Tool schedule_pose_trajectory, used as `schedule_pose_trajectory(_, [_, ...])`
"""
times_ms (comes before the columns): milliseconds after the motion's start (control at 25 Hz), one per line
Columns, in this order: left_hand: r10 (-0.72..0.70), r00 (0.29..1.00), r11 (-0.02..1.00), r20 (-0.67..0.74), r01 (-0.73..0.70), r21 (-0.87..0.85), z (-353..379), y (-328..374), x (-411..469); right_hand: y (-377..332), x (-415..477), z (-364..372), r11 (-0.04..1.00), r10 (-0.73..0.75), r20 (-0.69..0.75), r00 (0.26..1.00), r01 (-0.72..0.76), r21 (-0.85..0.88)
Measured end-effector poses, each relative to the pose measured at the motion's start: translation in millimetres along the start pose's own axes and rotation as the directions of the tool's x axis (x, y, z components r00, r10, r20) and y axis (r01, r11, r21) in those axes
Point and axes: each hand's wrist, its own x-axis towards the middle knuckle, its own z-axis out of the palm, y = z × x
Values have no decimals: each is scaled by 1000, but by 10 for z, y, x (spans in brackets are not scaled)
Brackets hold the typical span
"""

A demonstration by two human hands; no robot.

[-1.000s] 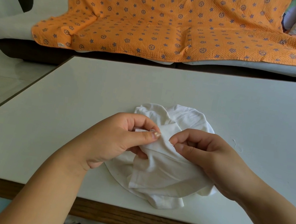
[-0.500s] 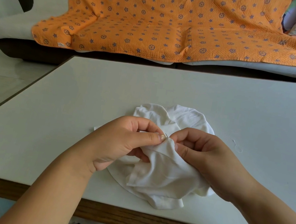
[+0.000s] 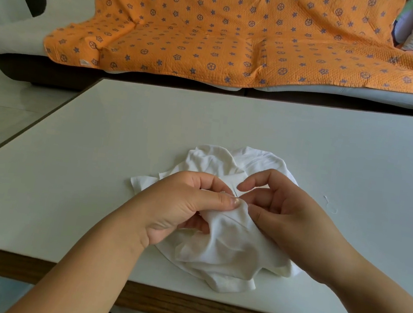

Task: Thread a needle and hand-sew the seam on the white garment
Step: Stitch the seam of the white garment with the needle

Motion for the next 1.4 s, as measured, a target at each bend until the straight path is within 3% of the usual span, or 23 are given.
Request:
schedule_pose_trajectory(320, [68, 983, 983, -168, -37, 180, 34, -43, 39, 4, 37, 58, 996, 21, -71, 997, -27, -88])
schedule_pose_trajectory(720, [142, 975, 948, -171, -84, 308, 79, -43, 16, -27, 75, -35, 993, 61, 0, 998, -61, -98])
schedule_pose_trajectory(840, [111, 979, 946, -173, -51, 321, 57, -35, 31, -25, 121, -39, 996, -21, -161, 987, 6, -92])
schedule_pose_trajectory(920, [69, 984, 954, -163, -18, 298, 32, -28, 35, -47, 167, -91, 999, -46, -263, 964, 51, 12])
schedule_pose_trajectory(960, [49, 988, 956, -147, -4, 294, 23, -26, 34, -61, 192, -131, 985, -24, -257, 966, 66, 159])
schedule_pose_trajectory(1040, [24, 993, 956, -119, 12, 292, 8, -21, 29, -95, 238, -221, 844, 45, -183, 982, 60, 533])
schedule_pose_trajectory(1120, [15, 994, 958, -109, 17, 285, -3, -9, 21, -105, 278, -313, 673, 98, -163, 982, 56, 737])
schedule_pose_trajectory(1240, [7, 994, 958, -107, 24, 285, -33, 0, 7, -58, 341, -421, 560, 110, -241, 964, 141, 816])
schedule_pose_trajectory(1400, [-5, 993, 959, -115, 37, 281, -79, 12, -3, 23, 393, -581, 644, 69, -435, 898, 293, 707])
